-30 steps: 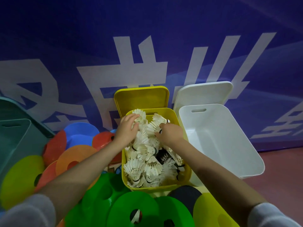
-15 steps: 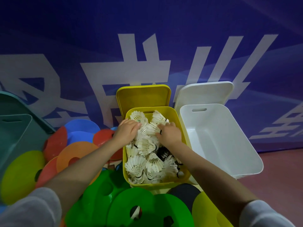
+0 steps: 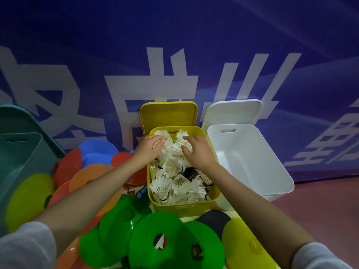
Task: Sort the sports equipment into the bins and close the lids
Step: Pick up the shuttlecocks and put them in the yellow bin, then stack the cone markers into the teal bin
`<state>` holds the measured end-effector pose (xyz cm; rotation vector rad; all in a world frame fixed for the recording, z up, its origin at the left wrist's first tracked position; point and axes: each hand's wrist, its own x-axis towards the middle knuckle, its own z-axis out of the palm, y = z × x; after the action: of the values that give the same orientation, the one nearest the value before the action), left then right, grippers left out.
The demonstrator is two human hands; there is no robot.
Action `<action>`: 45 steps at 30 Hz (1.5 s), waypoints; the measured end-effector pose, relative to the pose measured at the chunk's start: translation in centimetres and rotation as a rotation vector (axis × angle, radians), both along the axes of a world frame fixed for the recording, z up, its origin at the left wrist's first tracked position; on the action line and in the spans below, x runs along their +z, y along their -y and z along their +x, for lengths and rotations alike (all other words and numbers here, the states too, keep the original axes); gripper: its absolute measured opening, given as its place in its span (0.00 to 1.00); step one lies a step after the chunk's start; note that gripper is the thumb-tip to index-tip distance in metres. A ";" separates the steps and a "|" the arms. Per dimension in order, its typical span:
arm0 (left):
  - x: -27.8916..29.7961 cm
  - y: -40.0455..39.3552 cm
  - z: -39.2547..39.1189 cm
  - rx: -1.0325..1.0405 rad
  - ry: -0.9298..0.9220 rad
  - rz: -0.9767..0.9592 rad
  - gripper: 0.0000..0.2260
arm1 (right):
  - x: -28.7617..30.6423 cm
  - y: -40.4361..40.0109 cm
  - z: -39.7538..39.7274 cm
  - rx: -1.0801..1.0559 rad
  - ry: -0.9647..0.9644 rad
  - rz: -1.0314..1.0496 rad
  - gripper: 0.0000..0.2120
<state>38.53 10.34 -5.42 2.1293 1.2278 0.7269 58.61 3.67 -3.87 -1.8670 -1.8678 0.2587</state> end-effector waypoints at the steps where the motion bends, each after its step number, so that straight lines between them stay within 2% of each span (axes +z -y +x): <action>1: 0.8 0.6 -0.5 0.002 0.041 -0.002 0.20 | 0.7 0.6 -1.0 0.027 -0.092 0.035 0.19; 5: 3.3 4.4 -3.2 0.028 0.133 -0.012 0.11 | 2.1 3.7 -5.5 0.135 -0.387 0.091 0.14; 8: 3.0 7.8 -5.8 0.065 0.185 -0.024 0.10 | 1.1 5.7 -8.0 0.132 -0.469 0.073 0.12; 11: 0.0 11.7 -8.7 0.076 0.217 -0.074 0.09 | -0.6 8.0 -9.8 0.060 -0.536 0.086 0.11; 15: -5.7 15.9 -12.0 0.079 0.153 -0.224 0.10 | -2.7 12.7 -10.8 -0.082 -0.610 0.105 0.10; 19: -9.4 17.9 -13.1 0.008 -0.055 -0.372 0.16 | -7.0 18.6 -10.2 -0.402 -0.438 0.221 0.12; 21: -10.0 18.3 -12.8 -0.032 -0.122 -0.366 0.19 | -10.1 21.0 -9.3 -0.519 -0.341 0.118 0.13; 23: -10.1 18.4 -12.3 -0.053 -0.160 -0.344 0.20 | -12.6 22.8 -8.6 -0.583 -0.311 -0.071 0.17; 27: -9.8 18.1 -11.0 -0.100 -0.257 -0.335 0.21 | -14.3 24.0 -8.7 -0.561 -0.378 -0.307 0.24; 32: -9.5 18.1 -9.8 -0.166 -0.355 -0.300 0.21 | -14.5 23.5 -8.7 -0.498 -0.345 -0.308 0.22; 37: -10.4 18.2 -9.4 -0.205 -0.303 -0.288 0.24 | -14.2 23.4 -8.6 -0.472 -0.415 -0.280 0.21; 41: -10.3 18.0 -9.3 -0.177 -0.181 -0.311 0.23 | -13.8 24.4 -8.3 -0.479 -0.399 -0.224 0.21; 43: -10.1 17.7 -9.9 -0.167 -0.106 -0.321 0.22 | -14.0 25.5 -7.8 -0.479 -0.303 -0.166 0.21; 45: -9.7 17.6 -10.8 -0.172 -0.025 -0.332 0.23 | -14.5 26.8 -7.2 -0.422 -0.122 -0.134 0.22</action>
<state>27.72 -7.25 -15.15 1.9414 1.0765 0.3923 51.39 -23.17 -18.41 -2.2257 -1.3651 0.3486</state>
